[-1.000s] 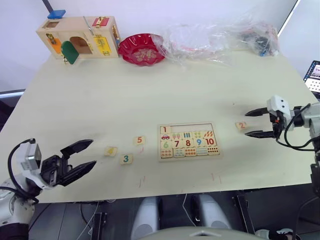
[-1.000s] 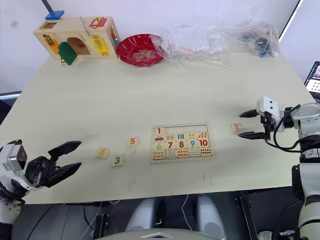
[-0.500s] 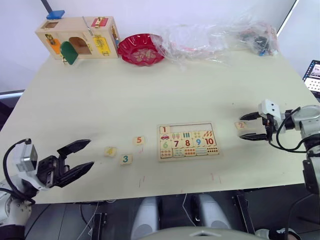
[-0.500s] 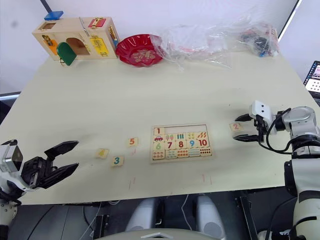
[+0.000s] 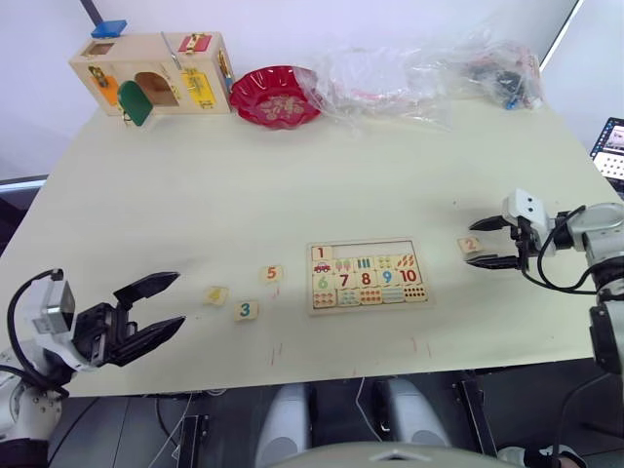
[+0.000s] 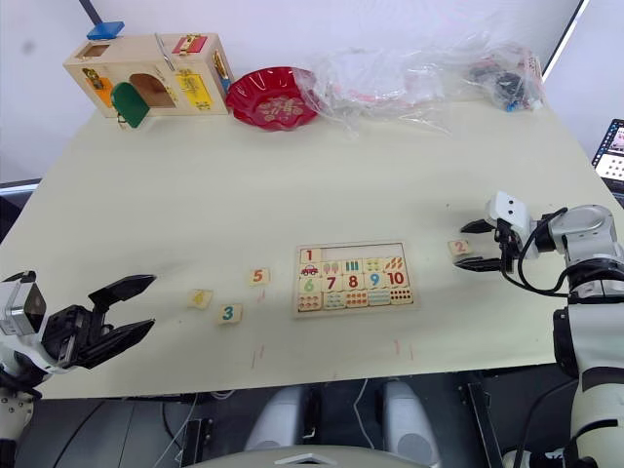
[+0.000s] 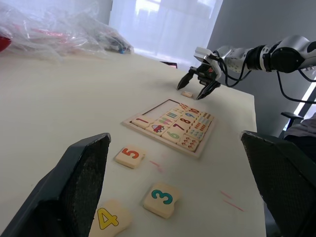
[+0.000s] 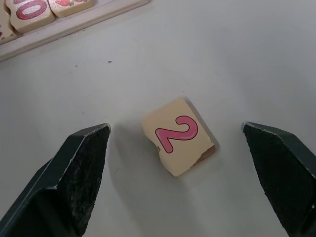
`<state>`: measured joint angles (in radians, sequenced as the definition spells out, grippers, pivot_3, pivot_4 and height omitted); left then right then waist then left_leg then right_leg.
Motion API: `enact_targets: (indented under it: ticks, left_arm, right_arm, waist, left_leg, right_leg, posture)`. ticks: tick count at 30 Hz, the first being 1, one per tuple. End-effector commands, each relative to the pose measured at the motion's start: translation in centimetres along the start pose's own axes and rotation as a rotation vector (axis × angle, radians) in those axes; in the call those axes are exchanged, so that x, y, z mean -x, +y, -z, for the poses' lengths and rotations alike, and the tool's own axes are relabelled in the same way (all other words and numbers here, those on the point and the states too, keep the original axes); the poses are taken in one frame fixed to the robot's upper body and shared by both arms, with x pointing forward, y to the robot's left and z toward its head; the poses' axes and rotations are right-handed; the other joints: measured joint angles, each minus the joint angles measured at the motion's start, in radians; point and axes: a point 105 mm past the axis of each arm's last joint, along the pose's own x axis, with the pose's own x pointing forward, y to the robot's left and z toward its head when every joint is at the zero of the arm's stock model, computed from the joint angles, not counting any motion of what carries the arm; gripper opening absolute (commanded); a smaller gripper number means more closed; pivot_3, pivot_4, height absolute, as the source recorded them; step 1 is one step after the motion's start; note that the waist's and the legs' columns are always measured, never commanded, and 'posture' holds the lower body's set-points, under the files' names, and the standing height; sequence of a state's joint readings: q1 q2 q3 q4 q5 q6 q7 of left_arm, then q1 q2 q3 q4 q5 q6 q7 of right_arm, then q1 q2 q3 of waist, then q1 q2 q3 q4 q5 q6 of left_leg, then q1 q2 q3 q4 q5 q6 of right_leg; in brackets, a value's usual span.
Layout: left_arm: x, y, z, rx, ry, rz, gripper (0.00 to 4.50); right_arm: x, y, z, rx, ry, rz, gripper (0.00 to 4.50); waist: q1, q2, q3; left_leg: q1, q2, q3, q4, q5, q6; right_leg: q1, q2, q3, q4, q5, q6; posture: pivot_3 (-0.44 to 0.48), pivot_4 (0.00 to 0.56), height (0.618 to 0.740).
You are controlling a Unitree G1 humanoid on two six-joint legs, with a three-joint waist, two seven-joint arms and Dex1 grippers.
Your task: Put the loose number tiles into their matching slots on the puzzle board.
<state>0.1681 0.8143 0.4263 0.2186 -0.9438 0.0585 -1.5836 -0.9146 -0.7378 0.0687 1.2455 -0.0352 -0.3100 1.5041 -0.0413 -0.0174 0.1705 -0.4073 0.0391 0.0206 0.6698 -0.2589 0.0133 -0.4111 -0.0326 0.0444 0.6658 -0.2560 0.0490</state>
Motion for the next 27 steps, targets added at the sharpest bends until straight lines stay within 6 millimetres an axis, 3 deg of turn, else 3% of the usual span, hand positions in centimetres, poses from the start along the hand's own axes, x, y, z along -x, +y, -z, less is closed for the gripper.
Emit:
enact_targets:
  ticks: [1,2,3,6,21,22,23,25,27]
  left_arm:
    - [0.0,-0.4,-1.2,-0.043,-0.003,0.036,4.5]
    - [0.0,-0.4,-1.2,-0.043,-0.003,0.034,4.5]
    - [0.1,-0.4,-1.2,-0.042,-0.002,0.032,4.5]
    - [0.2,-0.4,-1.0,-0.041,0.0,0.024,4.5]
    - [0.1,-0.3,-0.4,-0.04,0.002,0.017,4.5]
    - [0.1,-0.3,-0.3,-0.039,0.003,0.016,4.5]
    - [0.2,-0.2,-0.3,-0.04,0.003,0.013,4.5]
    - [0.2,-0.2,-0.3,-0.04,0.004,0.01,4.5]
    - [0.3,-0.1,-0.2,-0.04,0.006,0.006,4.5]
  right_arm:
    - [0.1,-0.1,-0.2,-0.019,-0.003,-0.004,4.48]
    - [0.1,-0.1,-0.2,-0.02,-0.004,-0.007,3.97]
    - [0.1,0.0,-0.2,-0.016,-0.002,-0.009,3.77]
    - [0.2,0.1,0.0,0.012,0.01,-0.013,2.28]
    - [-0.2,0.5,0.7,0.03,0.02,-0.016,2.28]
    - [-0.2,0.6,0.8,0.029,0.019,-0.016,1.75]
    - [-0.2,0.6,0.8,0.028,0.018,-0.017,1.69]
    - [-0.2,0.6,0.7,0.03,0.014,-0.018,0.9]
    - [-0.1,0.6,0.6,0.036,0.007,-0.02,0.87]
  waist:
    - [0.0,0.0,0.0]
    - [0.0,0.0,0.0]
    - [0.0,0.0,0.0]
    - [0.0,0.0,0.0]
    - [0.0,0.0,0.0]
    - [0.0,0.0,0.0]
    - [0.0,0.0,0.0]
    - [0.0,0.0,0.0]
    - [0.0,0.0,0.0]
  left_leg:
    - [0.0,0.0,0.0,0.0,0.0,0.0]
    - [0.0,0.0,0.0,0.0,0.0,0.0]
    - [0.0,0.0,0.0,0.0,0.0,0.0]
    - [0.0,0.0,0.0,0.0,0.0,0.0]
    - [0.0,0.0,0.0,0.0,0.0,0.0]
    - [0.0,0.0,0.0,0.0,0.0,0.0]
    - [0.001,0.0,0.0,0.0,0.0,0.0]
    - [0.001,0.0,0.0,0.0,0.0,0.0]
    - [0.001,0.0,0.0,0.0,0.0,0.0]
  right_leg:
    - [0.0,0.0,0.0,0.0,0.0,0.0]
    - [0.0,0.0,0.0,0.0,0.0,0.0]
    - [0.0,0.0,0.0,0.0,0.0,0.0]
    - [0.0,0.0,0.0,0.0,0.0,0.0]
    - [0.0,0.0,0.0,0.0,0.0,0.0]
    - [0.0,0.0,0.0,0.0,0.0,0.0]
    - [0.0,0.0,0.0,0.0,0.0,0.0]
    - [0.0,0.0,0.0,0.0,0.0,0.0]
    - [0.0,0.0,0.0,0.0,0.0,0.0]
  posture:
    - [0.0,0.15,0.74]
    - [0.0,0.15,0.74]
    - [0.0,0.15,0.74]
    - [0.0,0.15,0.74]
    - [0.0,0.15,0.74]
    - [0.0,0.15,0.74]
    - [0.0,0.15,0.74]
    - [0.0,0.15,0.74]
    - [0.0,0.15,0.74]
